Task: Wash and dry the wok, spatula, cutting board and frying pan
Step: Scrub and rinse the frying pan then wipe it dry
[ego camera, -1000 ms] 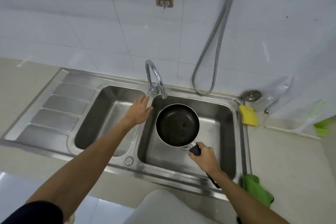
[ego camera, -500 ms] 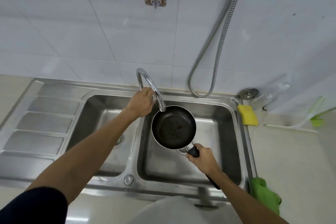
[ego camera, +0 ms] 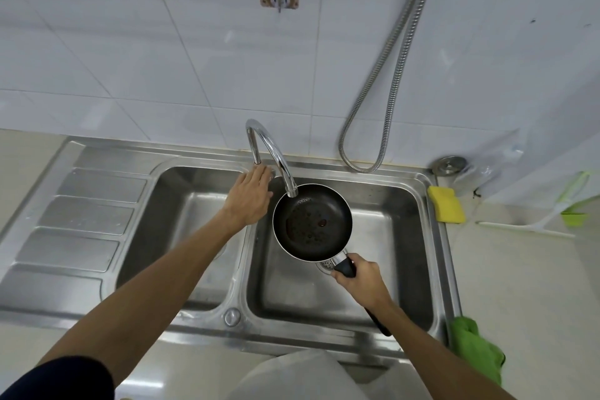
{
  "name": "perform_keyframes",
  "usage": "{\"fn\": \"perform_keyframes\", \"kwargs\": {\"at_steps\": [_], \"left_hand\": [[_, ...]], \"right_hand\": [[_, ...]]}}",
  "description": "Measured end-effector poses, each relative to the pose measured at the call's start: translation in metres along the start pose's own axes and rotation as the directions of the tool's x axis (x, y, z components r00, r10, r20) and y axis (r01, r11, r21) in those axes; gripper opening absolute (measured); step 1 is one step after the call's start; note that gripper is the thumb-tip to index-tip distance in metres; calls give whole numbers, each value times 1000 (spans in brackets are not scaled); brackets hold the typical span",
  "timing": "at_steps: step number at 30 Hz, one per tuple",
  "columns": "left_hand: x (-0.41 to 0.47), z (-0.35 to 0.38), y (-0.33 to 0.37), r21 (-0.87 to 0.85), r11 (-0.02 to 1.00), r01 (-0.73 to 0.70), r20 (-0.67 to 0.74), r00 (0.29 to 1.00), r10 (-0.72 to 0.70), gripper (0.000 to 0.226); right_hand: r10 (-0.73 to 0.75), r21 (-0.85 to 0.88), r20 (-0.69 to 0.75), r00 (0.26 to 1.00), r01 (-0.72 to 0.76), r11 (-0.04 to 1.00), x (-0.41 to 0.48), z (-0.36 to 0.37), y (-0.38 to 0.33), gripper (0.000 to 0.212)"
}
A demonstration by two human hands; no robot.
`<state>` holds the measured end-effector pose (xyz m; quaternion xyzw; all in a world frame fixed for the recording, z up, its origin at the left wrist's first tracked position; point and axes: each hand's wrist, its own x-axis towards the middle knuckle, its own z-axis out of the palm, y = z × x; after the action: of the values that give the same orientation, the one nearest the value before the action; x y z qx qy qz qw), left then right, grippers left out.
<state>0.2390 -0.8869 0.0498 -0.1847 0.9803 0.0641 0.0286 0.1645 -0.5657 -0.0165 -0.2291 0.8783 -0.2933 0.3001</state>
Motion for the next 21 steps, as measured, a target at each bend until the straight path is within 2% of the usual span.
{"fn": "perform_keyframes", "kwargs": {"at_steps": [6, 9, 11, 12, 13, 15, 17, 18, 19, 21], "left_hand": [[-5, 3, 6, -46, 996, 73, 38, 997, -71, 69], [-24, -2, 28, -300, 927, 226, -109, 957, -268, 57], [-52, 10, 58, -506, 813, 289, -189, 882, -431, 30], [-69, 21, 77, -586, 737, 336, -148, 850, -506, 20], [-86, 33, 97, -646, 641, 415, -36, 822, -568, 21], [-111, 56, 134, -676, 381, 631, 336, 724, -602, 38], [-120, 74, 160, -637, 63, 769, 655, 582, -483, 47], [-119, 79, 168, -606, -103, 789, 753, 527, -395, 49], [-116, 83, 172, -587, -230, 776, 800, 512, -313, 53], [-104, 86, 176, -595, -353, 722, 802, 562, -202, 59]], "right_hand": [[-7, 27, -4, 1000, 7, 1000, 0, 0, 2, 38], [-8, 52, -18, 1000, 9, 999, 1, 3, 2, 39], [-6, 71, -38, 999, 9, 997, 0, 8, 1, 39], [-3, 82, -48, 999, 7, 997, 0, 12, 0, 38], [-1, 97, -61, 998, 7, 995, -1, 16, -2, 36], [15, 150, -103, 995, 1, 989, -5, 24, -7, 27], [37, 210, -125, 991, -11, 978, -9, 31, -11, 17], [48, 228, -133, 990, -16, 973, -12, 33, -13, 13], [51, 240, -146, 988, -15, 971, -16, 35, -15, 9], [36, 252, -168, 985, 7, 968, -22, 38, -17, 5]]}}
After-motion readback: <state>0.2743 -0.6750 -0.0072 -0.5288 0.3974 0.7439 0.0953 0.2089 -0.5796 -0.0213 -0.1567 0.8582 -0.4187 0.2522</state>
